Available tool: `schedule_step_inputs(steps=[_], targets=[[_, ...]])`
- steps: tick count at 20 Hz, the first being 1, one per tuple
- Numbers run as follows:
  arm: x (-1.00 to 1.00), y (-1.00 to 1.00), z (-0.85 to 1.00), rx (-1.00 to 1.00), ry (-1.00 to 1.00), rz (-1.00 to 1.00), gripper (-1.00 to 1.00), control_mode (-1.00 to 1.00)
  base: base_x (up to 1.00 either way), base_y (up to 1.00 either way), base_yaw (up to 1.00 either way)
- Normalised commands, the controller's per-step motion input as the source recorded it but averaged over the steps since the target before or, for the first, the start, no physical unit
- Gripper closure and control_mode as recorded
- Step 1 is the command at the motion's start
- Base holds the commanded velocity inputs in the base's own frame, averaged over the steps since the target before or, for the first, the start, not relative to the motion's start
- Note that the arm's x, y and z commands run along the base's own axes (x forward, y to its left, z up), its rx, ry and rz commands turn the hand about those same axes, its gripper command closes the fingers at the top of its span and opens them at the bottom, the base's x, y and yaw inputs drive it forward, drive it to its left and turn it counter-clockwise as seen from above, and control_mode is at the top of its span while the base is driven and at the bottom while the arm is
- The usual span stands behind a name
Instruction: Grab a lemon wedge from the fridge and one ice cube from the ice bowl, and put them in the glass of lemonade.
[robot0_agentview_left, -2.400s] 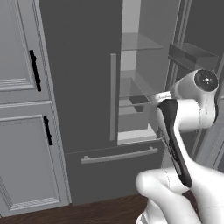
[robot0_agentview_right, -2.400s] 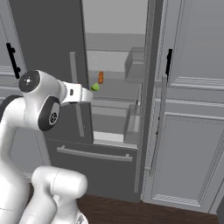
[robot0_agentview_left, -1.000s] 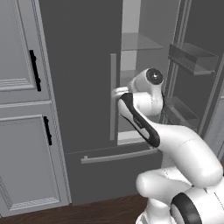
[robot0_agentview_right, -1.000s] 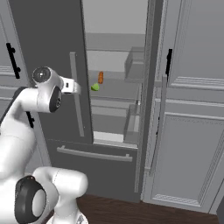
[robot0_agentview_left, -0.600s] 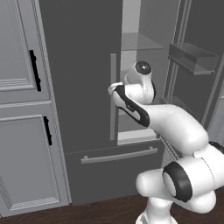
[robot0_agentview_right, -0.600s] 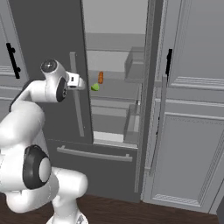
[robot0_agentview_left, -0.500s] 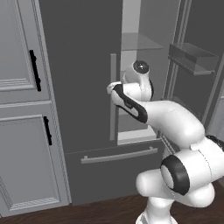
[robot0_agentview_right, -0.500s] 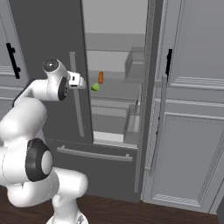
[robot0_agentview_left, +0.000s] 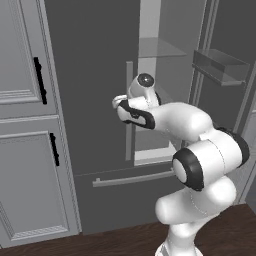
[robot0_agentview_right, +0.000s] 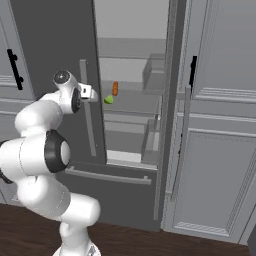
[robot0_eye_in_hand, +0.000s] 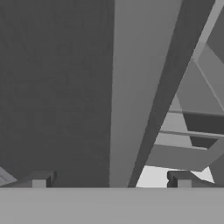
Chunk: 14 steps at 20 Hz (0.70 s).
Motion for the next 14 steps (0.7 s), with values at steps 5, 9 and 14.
schedule_step_inputs(steps=[5, 9, 14], targets=[[0.38, -0.11, -0.17, 0.00, 0.00, -0.02, -1.00, -1.00, 0.00, 0.00, 0.00], [0.29, -0.15, -0.02, 0.00, 0.00, -0.03, -1.00, -1.00, 0.00, 0.00, 0.00], [0.46, 0.00, -0.26, 0.00, -0.01, -0.02, -1.00, -1.00, 0.00, 0.00, 0.00]])
